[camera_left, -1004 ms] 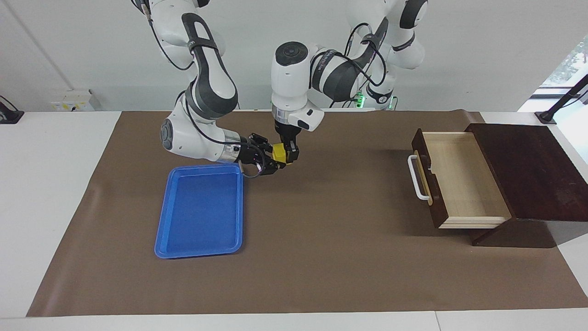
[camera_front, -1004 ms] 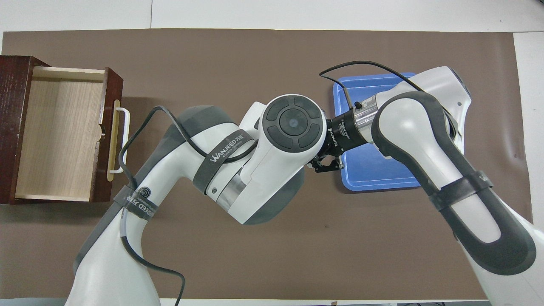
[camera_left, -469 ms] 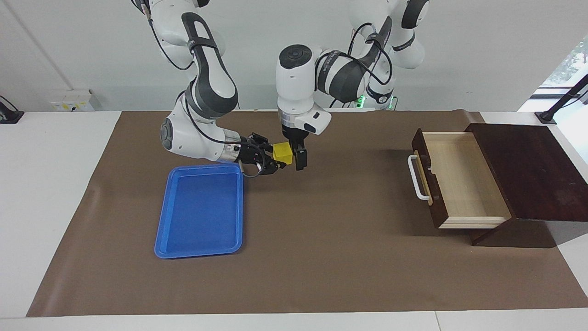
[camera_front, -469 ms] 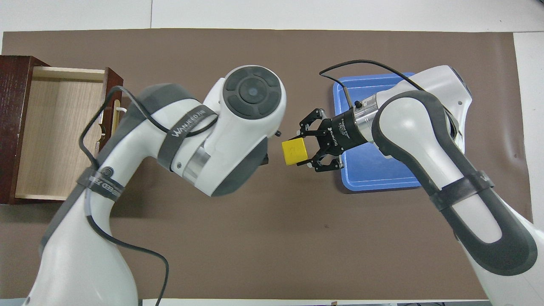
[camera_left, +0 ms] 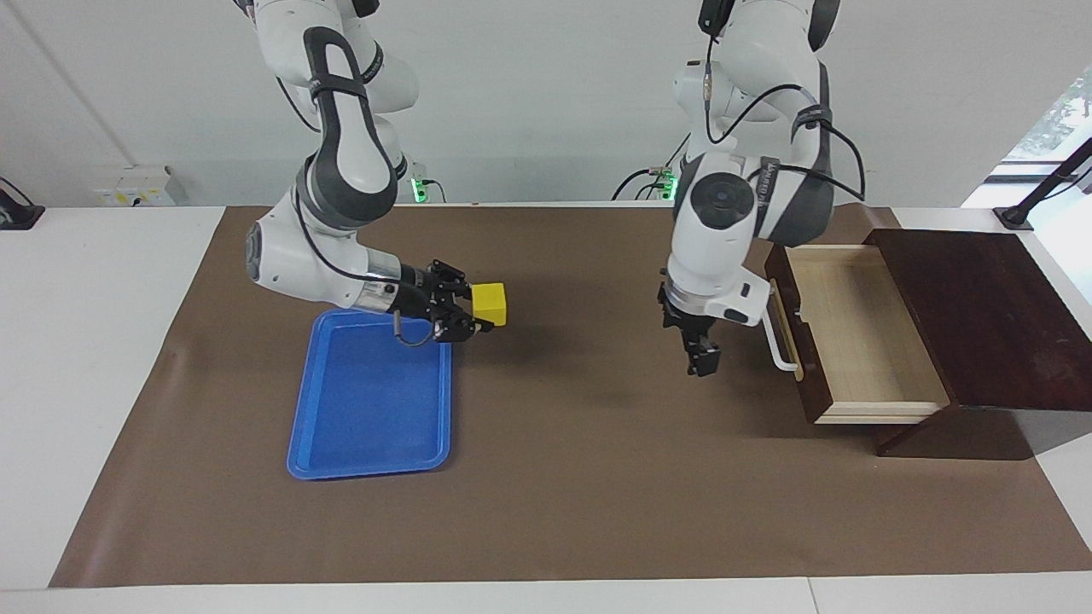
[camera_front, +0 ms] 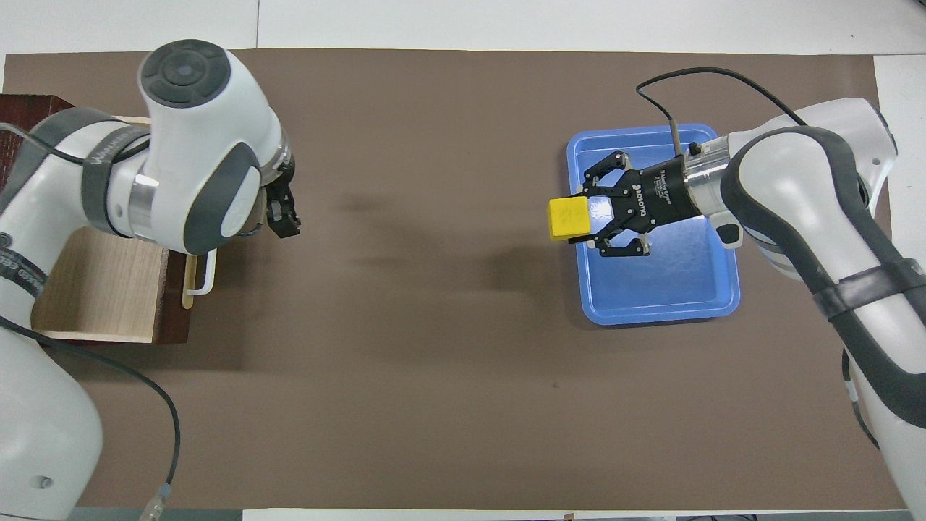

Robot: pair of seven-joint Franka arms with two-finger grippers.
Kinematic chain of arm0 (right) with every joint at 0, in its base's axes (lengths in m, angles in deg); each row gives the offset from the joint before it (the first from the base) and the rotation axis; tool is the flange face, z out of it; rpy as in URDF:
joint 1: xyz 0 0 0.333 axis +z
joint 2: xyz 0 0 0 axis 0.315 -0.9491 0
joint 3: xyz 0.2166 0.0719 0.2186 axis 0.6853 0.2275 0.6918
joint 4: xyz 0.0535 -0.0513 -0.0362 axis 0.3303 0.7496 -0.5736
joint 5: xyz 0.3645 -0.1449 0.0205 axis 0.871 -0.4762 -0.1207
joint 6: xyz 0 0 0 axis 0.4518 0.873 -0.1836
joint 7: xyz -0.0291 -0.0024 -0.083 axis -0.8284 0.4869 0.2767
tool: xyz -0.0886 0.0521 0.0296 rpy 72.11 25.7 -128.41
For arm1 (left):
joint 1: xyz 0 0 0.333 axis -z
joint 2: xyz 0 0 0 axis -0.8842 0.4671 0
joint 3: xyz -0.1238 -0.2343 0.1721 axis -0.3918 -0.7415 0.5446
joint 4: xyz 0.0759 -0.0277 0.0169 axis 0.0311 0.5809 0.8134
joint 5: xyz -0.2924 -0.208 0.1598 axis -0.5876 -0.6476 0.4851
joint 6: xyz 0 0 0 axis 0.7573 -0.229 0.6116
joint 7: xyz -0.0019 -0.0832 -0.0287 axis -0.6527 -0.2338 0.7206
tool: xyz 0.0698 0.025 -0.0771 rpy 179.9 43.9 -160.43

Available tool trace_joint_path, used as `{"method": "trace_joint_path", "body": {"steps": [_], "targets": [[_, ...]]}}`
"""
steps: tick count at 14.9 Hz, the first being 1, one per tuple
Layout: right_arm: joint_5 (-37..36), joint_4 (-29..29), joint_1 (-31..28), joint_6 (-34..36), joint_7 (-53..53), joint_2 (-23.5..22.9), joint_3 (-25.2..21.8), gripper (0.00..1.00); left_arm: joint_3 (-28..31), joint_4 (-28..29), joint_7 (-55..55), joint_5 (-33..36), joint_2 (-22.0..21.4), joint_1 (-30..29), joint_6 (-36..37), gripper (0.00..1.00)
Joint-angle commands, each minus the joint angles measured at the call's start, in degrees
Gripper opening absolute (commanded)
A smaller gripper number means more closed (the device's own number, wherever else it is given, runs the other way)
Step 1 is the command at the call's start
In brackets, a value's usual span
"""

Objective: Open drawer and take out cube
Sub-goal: 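Carry the cube with the right gripper while the left gripper shuts the drawer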

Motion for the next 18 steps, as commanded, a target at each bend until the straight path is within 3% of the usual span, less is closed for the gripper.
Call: {"method": "trace_joint_path", "body": {"steps": [1, 6, 16, 18], "targets": [[-1.9, -0.9, -2.7, -2.2, -3.2, -3.4, 0.6, 0.0, -0.9, 5.6, -7.6, 0.7, -3.3, -5.3, -4.0, 1.0], [-4.5, 1.4, -6.7, -3.2, -7.6, -6.1, 0.6, 0.0, -0.9, 6.1, -21.9, 0.7, -3.6, -11.8, -4.8, 1.0], [-4.7, 11.9, -6.1, -8.7, -10.7, -3.8, 0.4, 0.0, -1.0, 8.5, -44.5, 0.7, -3.6, -28.3, -13.6, 1.0], [-4.7, 13.0, -6.1, -9.3, -11.5, -3.5, 0.4, 0.0, -1.1, 8.0, -45.7, 0.7, -3.5, -27.8, -13.1, 1.0]]}}
